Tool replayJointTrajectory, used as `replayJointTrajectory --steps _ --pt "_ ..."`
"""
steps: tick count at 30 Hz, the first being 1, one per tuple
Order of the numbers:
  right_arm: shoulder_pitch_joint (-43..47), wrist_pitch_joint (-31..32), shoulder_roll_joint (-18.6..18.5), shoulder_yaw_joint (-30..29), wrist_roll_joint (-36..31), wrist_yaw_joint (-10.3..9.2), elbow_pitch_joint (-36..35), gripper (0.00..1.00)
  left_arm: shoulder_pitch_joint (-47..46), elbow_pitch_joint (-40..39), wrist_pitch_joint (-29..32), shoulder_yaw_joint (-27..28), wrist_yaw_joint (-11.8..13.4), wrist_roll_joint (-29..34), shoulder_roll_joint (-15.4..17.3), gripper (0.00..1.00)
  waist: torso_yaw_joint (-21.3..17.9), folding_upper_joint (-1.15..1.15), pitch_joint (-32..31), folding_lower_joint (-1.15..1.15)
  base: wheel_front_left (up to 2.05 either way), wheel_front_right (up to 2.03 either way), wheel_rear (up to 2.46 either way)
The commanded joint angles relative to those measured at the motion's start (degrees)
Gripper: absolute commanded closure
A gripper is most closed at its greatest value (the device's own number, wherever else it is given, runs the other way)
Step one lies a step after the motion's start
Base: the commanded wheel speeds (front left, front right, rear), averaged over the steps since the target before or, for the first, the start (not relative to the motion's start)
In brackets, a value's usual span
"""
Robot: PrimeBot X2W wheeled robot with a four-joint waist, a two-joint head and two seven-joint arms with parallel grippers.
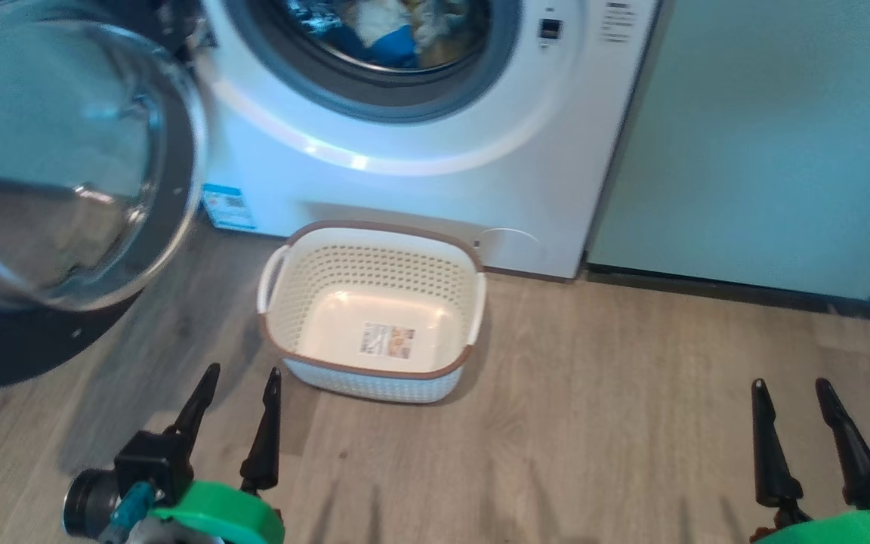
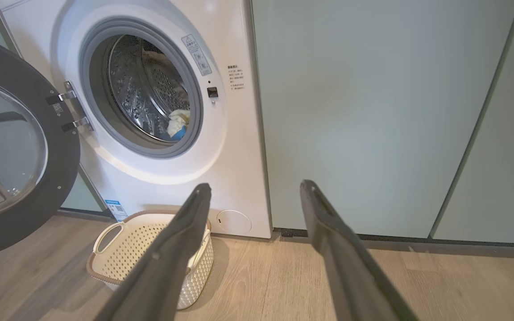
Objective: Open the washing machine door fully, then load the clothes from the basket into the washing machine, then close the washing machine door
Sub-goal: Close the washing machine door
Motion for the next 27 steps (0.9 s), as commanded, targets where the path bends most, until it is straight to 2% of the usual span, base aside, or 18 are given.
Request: replayJointTrajectory --steps 1,2,10,17,27 --pt "-0.48 0.15 -0.60 0.60 -0.59 -0.16 -2.18 0.00 -3.30 -2.05 -0.36 2.61 -0.24 0.77 0.46 0.00 3.65 0.00 0.30 0.00 0.00 0.00 0.00" --pt "-0.48 0.15 -0.60 0.60 -0.59 -0.16 -2.18 0.00 -3.30 -2.05 -0.36 2.61 -0.24 0.77 0.46 0.00 3.65 0.00 0.30 0.00 0.00 0.00 0.00" --pt "-0.43 0.63 -0.60 0.09 -1.25 -0.16 -2.62 0.00 -2.35 -2.55 -0.36 3.22 -0.39 1.56 -0.59 0.00 12.02 0.00 -0.10 0.00 0.00 0.00 0.00" --pt "-0.36 1.00 -0.60 0.86 -1.26 -0.16 -2.74 0.00 -1.13 -3.10 -0.36 3.97 -0.80 1.61 -1.54 0.00 17.64 0.00 -0.45 0.00 0.00 0.00 0.00" --pt "-0.52 1.17 -0.60 1.68 -0.86 -0.16 -2.48 0.00 -0.48 -3.36 -0.36 4.71 -1.59 2.01 -2.41 0.00 21.46 0.00 -1.01 0.00 0.00 0.00 0.00"
